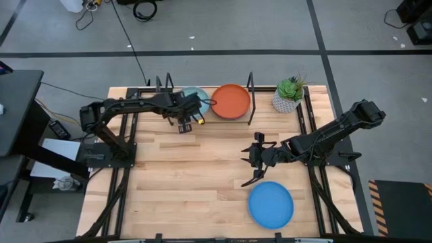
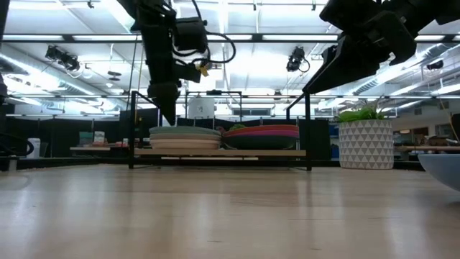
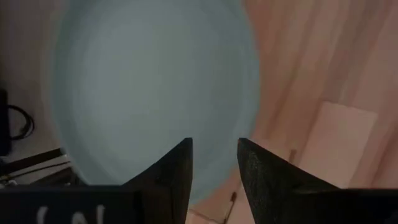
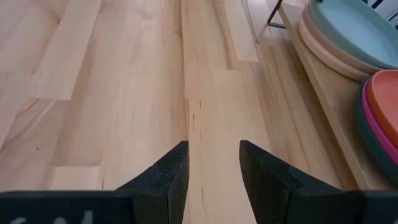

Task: Place and stack plates onto a shelf
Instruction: Stack the light blue plate on top of the gray plate on the shelf, then stack the blue plate on top of the orange plate on the shelf

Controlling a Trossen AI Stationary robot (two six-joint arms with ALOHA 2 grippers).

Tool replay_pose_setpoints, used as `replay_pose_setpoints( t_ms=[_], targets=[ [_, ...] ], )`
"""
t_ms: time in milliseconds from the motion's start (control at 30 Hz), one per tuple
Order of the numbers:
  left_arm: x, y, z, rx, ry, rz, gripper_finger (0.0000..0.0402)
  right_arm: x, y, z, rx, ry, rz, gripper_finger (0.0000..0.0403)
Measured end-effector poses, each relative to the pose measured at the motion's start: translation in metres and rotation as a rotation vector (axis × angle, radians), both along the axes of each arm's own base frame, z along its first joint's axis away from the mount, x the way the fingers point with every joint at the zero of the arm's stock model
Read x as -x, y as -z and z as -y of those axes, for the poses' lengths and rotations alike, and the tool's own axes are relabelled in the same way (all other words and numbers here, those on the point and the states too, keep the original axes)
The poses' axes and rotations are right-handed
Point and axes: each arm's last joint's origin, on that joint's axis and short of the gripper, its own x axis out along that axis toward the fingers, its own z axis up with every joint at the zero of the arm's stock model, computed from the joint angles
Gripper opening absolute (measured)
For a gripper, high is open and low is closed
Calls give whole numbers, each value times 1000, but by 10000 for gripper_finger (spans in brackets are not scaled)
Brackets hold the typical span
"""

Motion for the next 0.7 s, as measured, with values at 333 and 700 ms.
replay_pose_setpoints(
  t_ms=[333,700],
  targets=[
    [-12,2,24,-251,35,-85,116,1,0,-2,6,-16,-3,147],
    [-11,-37,70,24,232,241,111,2,1,-3,-27,-45,-26,147]
  ],
)
